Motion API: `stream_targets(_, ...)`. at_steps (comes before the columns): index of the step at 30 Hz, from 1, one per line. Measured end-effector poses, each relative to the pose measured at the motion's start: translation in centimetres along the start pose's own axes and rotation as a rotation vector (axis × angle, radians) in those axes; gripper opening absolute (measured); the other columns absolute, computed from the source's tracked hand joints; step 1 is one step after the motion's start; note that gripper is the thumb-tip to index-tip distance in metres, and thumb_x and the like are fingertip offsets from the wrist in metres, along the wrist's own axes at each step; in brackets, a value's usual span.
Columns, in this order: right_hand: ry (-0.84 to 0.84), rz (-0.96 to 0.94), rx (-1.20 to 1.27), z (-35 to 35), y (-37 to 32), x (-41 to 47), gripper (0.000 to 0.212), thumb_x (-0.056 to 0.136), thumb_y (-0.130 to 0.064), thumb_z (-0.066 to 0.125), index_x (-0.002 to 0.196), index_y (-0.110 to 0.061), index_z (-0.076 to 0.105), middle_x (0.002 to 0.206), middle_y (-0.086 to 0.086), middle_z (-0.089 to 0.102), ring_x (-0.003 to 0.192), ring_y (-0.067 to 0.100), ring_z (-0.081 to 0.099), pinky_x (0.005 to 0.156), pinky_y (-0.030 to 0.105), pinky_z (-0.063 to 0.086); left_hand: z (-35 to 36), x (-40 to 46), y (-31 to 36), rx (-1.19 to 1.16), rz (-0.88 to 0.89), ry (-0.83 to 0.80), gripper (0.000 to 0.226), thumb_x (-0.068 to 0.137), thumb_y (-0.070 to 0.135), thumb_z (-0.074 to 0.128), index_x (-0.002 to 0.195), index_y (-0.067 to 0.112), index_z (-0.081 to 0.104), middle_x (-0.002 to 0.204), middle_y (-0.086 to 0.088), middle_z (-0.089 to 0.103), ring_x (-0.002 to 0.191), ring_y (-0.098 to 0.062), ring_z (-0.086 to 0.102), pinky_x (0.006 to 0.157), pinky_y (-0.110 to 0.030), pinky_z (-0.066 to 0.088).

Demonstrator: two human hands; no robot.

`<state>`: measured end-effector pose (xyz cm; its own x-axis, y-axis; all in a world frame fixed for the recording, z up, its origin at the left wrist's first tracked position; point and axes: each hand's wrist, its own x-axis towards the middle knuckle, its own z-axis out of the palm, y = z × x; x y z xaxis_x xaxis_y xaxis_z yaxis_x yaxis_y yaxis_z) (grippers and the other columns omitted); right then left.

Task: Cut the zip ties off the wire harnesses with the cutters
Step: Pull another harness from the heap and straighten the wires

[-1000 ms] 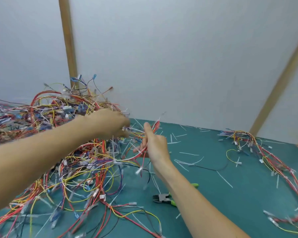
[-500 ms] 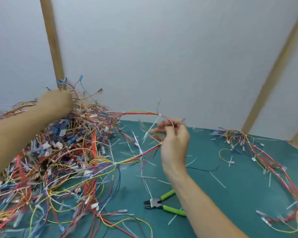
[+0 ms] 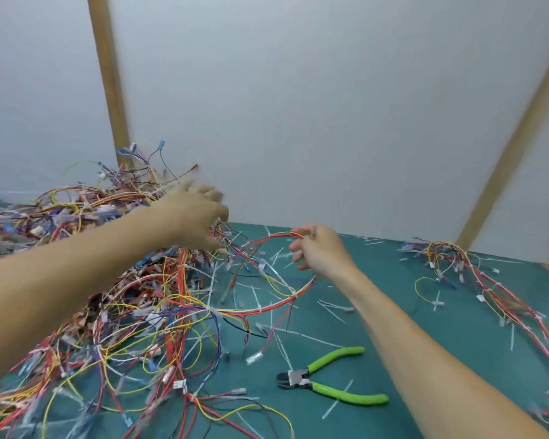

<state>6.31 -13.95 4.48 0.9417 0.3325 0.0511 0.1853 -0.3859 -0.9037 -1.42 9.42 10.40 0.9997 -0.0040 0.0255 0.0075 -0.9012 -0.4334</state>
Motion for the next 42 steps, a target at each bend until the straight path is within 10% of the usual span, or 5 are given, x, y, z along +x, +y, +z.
stream_targets(5, -0.103, 0.124, 0.103, -1.3, -0.4, 0.0, 0.007, 0.086, -0.016, 0.066, 0.088, -0.01, 0.062, 0.06, 0.001, 0.042, 0.047, 0.016, 0.043, 0.055, 0.035, 0.055, 0.7, -0.3, 0.2, -0.246, 0.02, -0.157, 0.067, 0.085, 0.083, 0.043, 0.087, 0.023, 0.074, 0.084, 0.003, 0.072, 0.079, -0.017, 0.065, 0.081, -0.038, 0.057)
stream_targets(11, -0.055, -0.047, -0.199, -1.0, -0.3, 0.0, 0.032, 0.098, -0.025, 0.056, 0.072, -0.02, 0.073, 0.038, -0.012, 0.036, 0.046, 0.019, 0.046, 0.065, 0.043, 0.059, 2.0, -0.8, 0.4, -0.119, 0.15, -0.061, 0.022, 0.092, 0.053, 0.062, 0.096, 0.035, 0.075, 0.125, 0.004, 0.059, 0.127, -0.02, 0.052, 0.104, -0.04, 0.042)
stream_targets(24, 0.691, 0.012, 0.525, -1.4, 4.0, -0.7, 0.024, 0.106, -0.011, 0.036, 0.091, -0.017, 0.054, 0.06, -0.001, 0.061, 0.042, 0.013, 0.047, 0.051, 0.03, 0.039, 5.7, -2.0, -1.6, -0.25, 0.059, 0.233, 0.074, 0.092, 0.067, 0.051, 0.153, 0.054, 0.012, 0.104, 0.022, 0.066, 0.096, -0.013, 0.067, 0.064, -0.029, 0.047)
stream_targets(35, 0.467, 0.218, 0.453, -3.8, 7.3, -2.2, 0.019, 0.099, -0.017, 0.058, 0.081, -0.018, 0.051, 0.064, 0.001, 0.044, 0.042, 0.014, 0.043, 0.036, 0.019, 0.04, 6.5, -3.0, -1.8, -0.316, 0.041, -0.167, 0.051, 0.08, 0.083, 0.05, 0.095, 0.037, 0.069, 0.086, 0.02, 0.063, 0.081, -0.005, 0.061, 0.068, -0.024, 0.048)
stream_targets(42, 0.277, 0.182, 0.408, -4.1, 7.5, -4.5, 0.023, 0.096, -0.022, 0.069, 0.079, -0.02, 0.053, 0.053, -0.005, 0.042, 0.038, 0.011, 0.044, 0.041, 0.021, 0.045, 3.7, -1.0, -8.5, -0.376, -0.381, 0.469, 0.033, 0.095, 0.043, 0.061, 0.07, 0.022, 0.059, 0.062, 0.002, 0.058, 0.058, -0.024, 0.059, 0.058, -0.033, 0.053)
